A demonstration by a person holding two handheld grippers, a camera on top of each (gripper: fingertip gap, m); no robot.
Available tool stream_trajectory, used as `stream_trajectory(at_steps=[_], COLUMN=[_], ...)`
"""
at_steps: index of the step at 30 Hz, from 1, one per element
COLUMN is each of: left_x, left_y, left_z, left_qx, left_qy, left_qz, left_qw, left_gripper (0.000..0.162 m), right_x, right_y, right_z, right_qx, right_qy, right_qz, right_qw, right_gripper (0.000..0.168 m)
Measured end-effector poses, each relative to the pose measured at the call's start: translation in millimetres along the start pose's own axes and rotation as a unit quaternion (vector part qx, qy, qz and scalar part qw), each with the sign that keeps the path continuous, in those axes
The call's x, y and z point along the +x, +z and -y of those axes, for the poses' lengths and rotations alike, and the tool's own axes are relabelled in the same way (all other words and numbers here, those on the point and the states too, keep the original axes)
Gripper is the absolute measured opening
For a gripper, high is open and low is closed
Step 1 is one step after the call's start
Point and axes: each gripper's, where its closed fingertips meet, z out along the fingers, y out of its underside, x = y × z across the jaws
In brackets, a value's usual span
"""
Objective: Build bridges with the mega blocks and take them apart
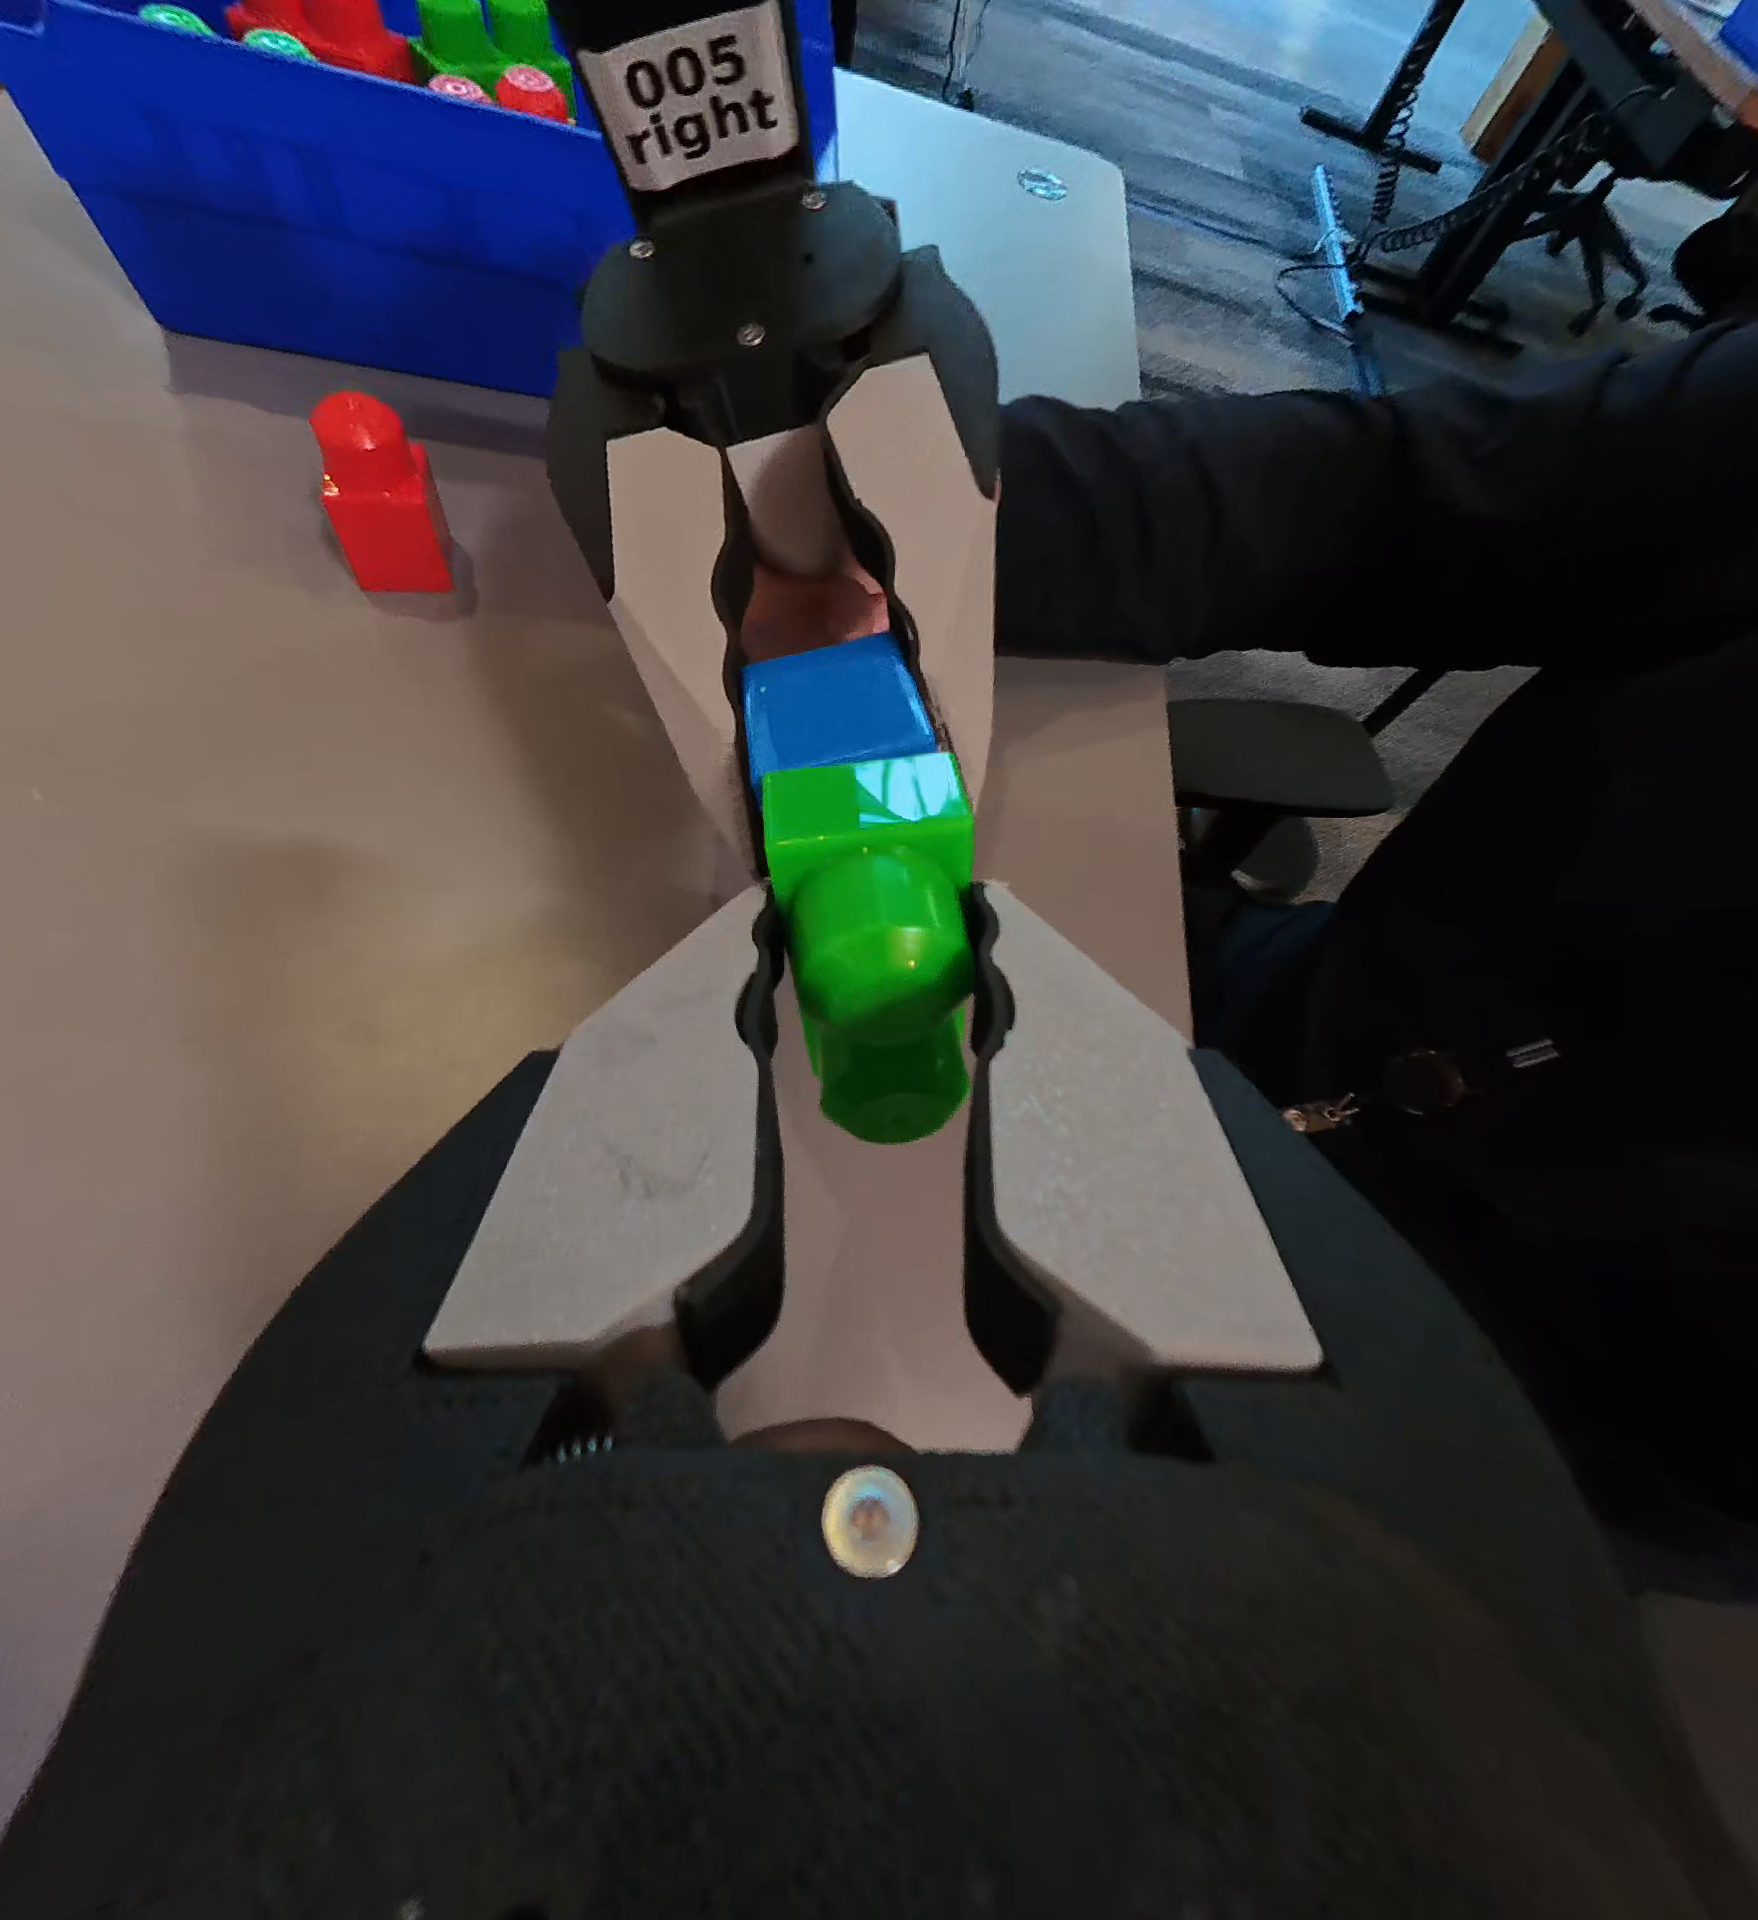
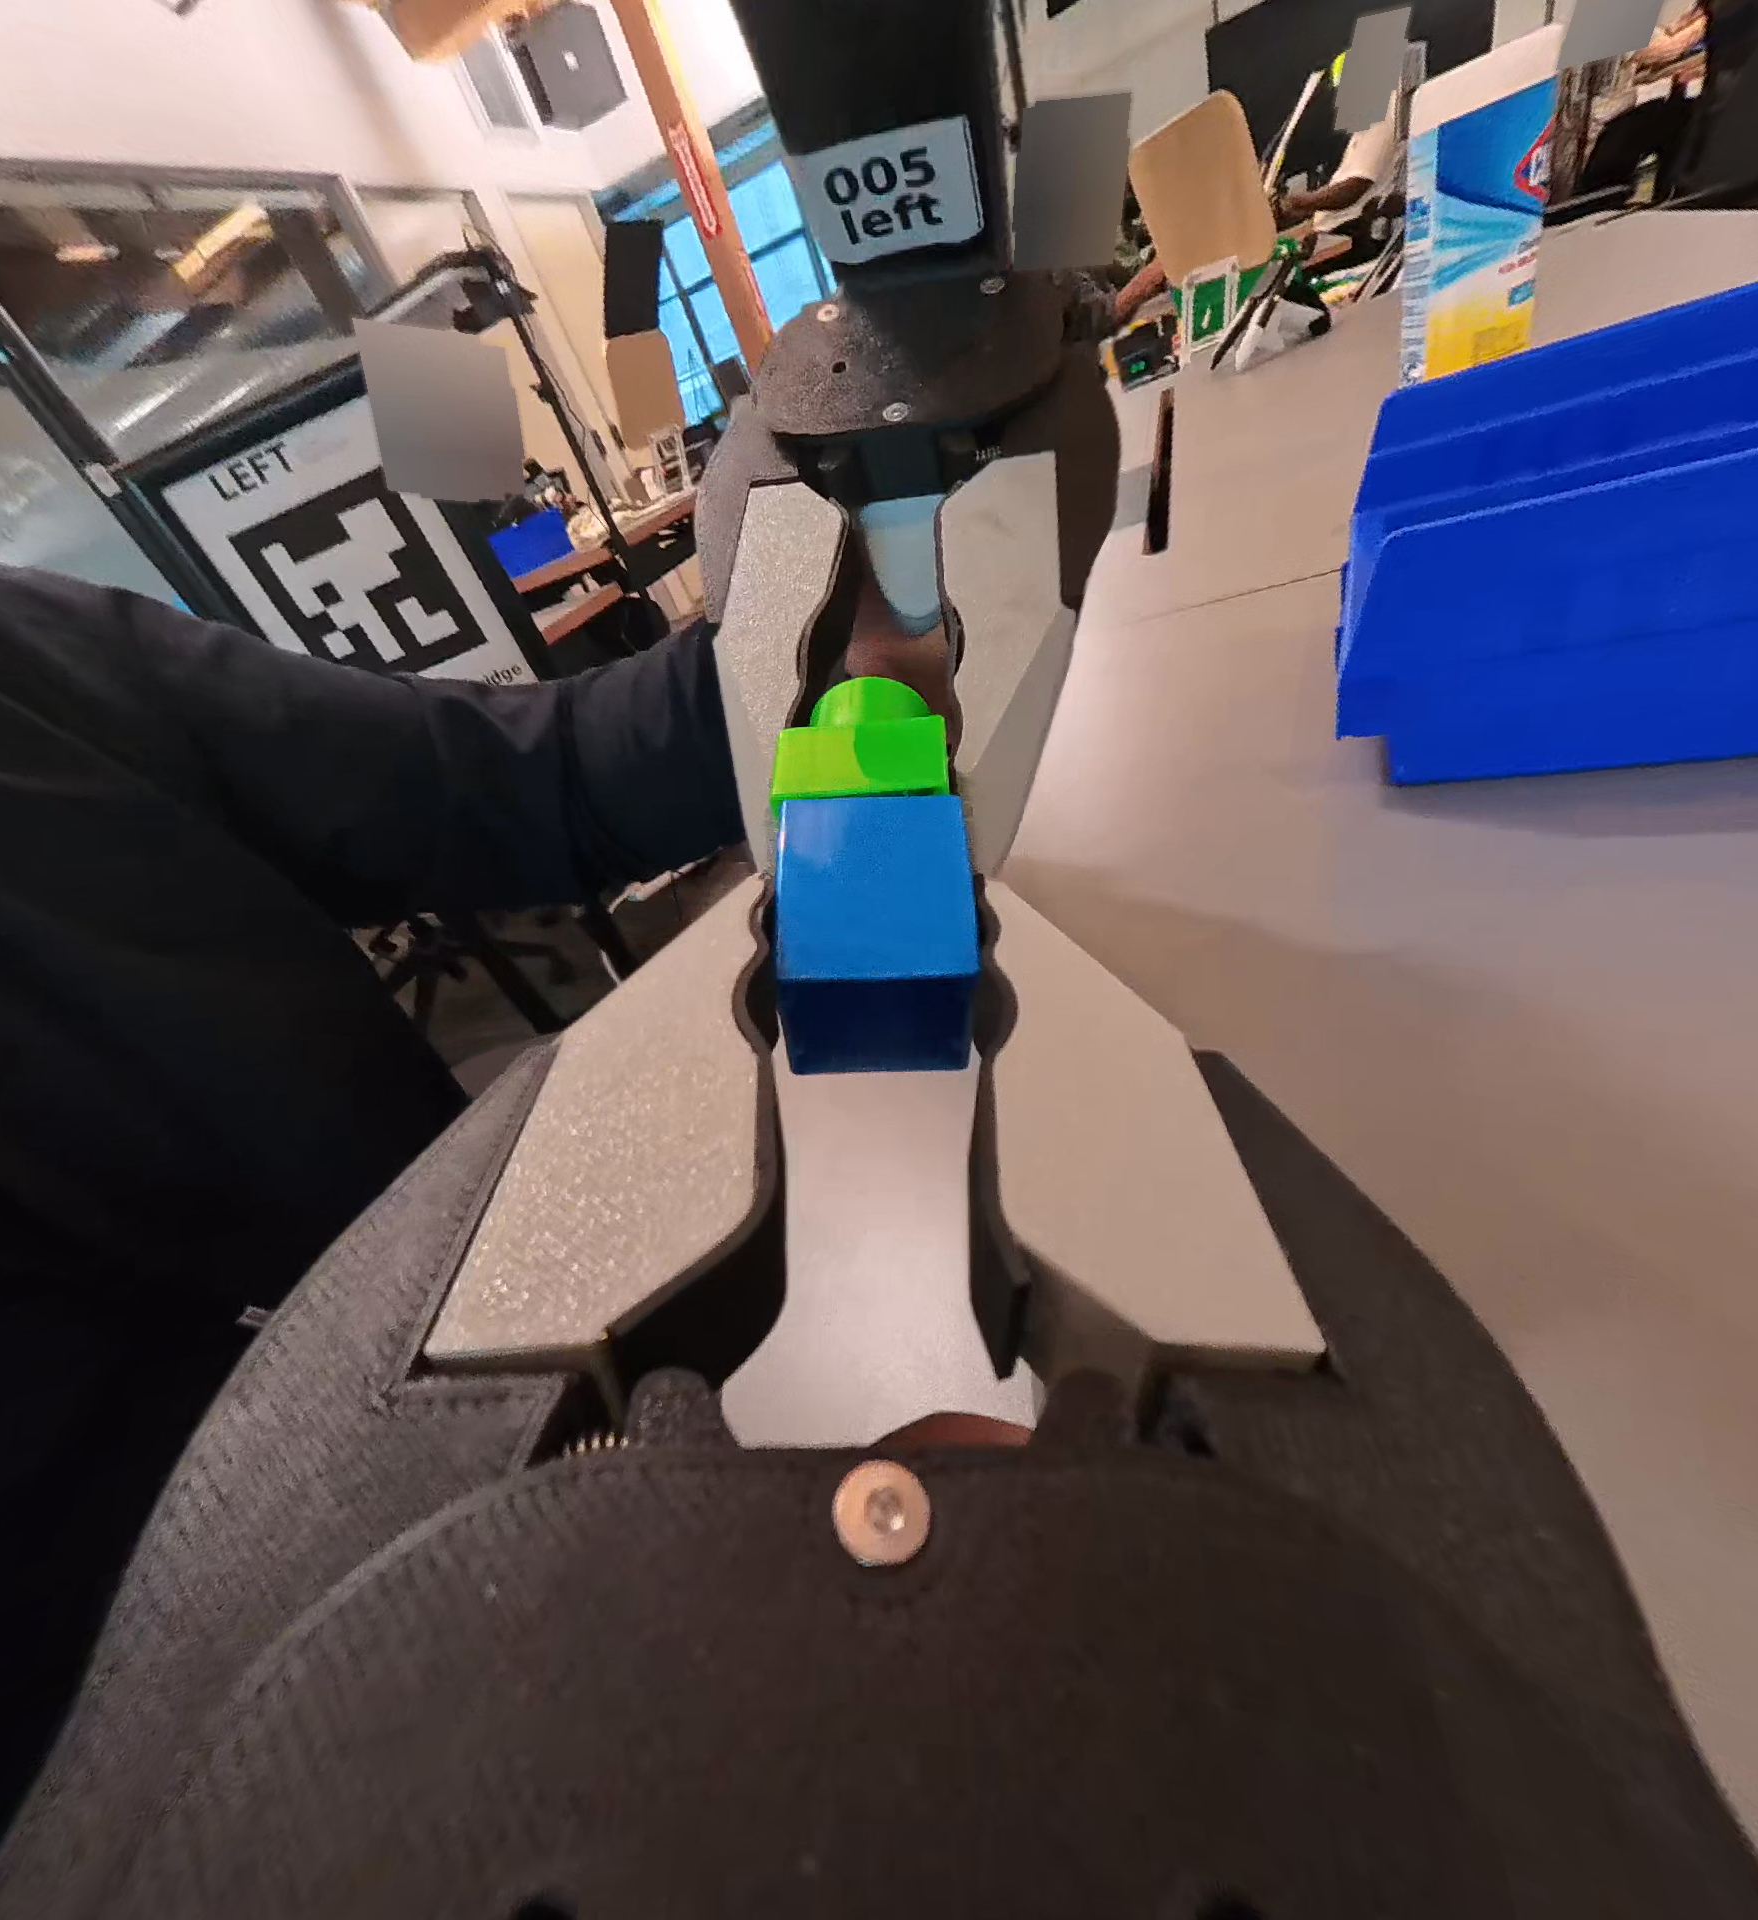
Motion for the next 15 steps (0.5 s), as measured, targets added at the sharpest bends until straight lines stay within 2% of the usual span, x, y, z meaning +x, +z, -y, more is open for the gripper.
stream_trajectory(at_steps=[9,15], left_x=[1.6,-0.7], left_y=[-0.9,0.9], left_z=[4.2,0.8], left_qx=[0.034,0.011], left_qy=[-0.004,-0.005], left_qz=[-0.002,0.006], left_qw=[0.999,1.0], left_gripper=[0.032,0.032], right_x=[-1.7,0.8], right_y=[0.1,0.3], right_z=[6.5,4.6], right_qx=[-0.005,0.002], right_qy=[-0.096,-0.052], right_qz=[-0.057,-0.038], right_qw=[0.994,0.998], right_gripper=[0.033,0.033])
